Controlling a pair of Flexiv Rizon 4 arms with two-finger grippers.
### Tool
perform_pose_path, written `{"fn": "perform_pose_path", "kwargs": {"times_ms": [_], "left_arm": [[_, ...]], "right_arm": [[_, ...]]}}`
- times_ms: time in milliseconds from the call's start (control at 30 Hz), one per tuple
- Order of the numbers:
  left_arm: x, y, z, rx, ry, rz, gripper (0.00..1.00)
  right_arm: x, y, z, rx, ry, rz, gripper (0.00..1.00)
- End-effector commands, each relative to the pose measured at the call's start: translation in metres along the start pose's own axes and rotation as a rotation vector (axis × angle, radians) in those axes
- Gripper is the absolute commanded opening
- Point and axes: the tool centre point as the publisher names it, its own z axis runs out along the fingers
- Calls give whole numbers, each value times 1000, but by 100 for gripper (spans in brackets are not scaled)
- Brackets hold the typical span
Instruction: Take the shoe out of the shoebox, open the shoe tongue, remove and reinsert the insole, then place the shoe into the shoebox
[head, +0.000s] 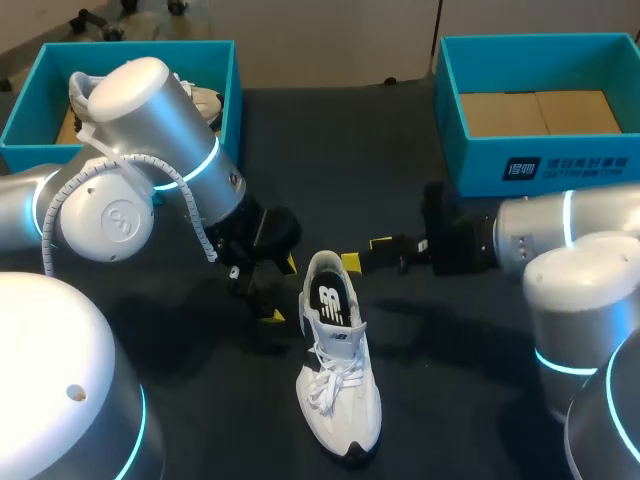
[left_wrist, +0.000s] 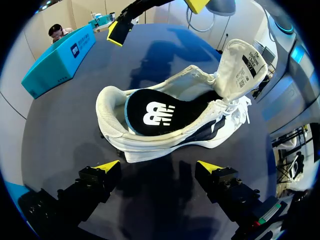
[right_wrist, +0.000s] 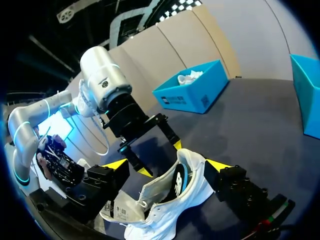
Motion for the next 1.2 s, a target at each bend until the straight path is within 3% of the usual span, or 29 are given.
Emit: {"fn": "perform_pose_path", "kwargs": {"times_ms": [33, 233, 533, 700, 733, 933, 1067, 1200], "left_arm": [[0, 1, -1, -3, -3, 0, 100], [-7, 10, -13, 2, 2, -9, 100], [-9, 22, -23, -25, -9, -11, 100], [-9, 22, -23, -25, -9, -11, 100], [-11, 33, -34, -30, -8, -13, 100], [-15, 44, -46, -39, 10, 7, 100], [-17, 52, -55, -38, 33, 35, 100], [-19, 59, -63, -52, 27, 42, 100]], "right_arm": [[1, 3, 2, 74, -4, 0, 100], [0, 6, 18, 211, -29, 7, 100], [4, 19, 14, 370, -137, 28, 100], [4, 19, 14, 370, -137, 28, 100], [6, 25, 8, 489, -204, 59, 100], [7, 24, 1, 609, -270, 61, 100], [12, 22, -3, 690, -373, 55, 100], [15, 20, -5, 733, -429, 48, 100]]}}
